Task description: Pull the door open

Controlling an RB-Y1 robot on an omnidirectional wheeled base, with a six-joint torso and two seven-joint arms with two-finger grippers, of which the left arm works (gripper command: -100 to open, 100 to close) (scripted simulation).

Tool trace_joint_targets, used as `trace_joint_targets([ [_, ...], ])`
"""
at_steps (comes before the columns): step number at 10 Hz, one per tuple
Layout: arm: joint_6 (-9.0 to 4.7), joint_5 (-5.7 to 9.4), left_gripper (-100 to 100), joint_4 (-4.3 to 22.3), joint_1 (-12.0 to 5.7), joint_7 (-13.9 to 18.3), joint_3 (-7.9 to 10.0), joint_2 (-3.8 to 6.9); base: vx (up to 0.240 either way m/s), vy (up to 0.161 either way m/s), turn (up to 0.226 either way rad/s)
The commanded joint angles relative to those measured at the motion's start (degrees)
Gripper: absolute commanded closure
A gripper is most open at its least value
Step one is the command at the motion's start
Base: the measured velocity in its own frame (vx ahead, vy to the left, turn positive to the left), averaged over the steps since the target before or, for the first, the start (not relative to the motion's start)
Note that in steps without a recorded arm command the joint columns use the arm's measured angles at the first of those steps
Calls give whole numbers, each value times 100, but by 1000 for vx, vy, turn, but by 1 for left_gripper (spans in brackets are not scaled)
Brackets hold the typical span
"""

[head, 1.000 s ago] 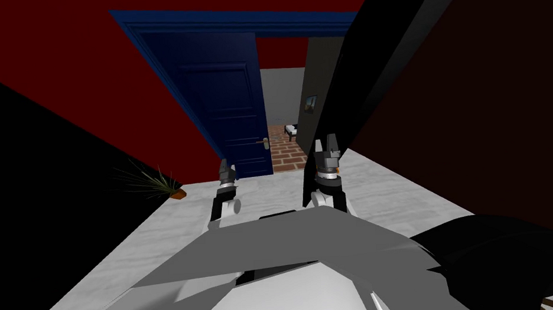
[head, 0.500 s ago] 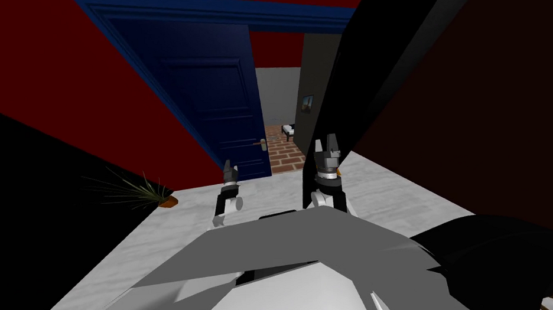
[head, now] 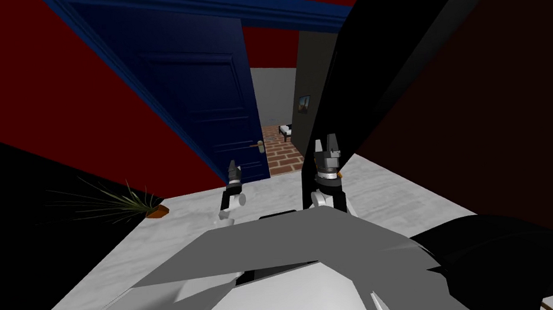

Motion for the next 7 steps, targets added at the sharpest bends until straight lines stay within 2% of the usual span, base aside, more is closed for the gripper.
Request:
trace_joint_targets([
  [1,-14,149,-100,263,-148,-153,-6,6,97,21,-88],
  [7,-50,653,-100,1147,-664,-688,-37,-67,92,17,-71],
])
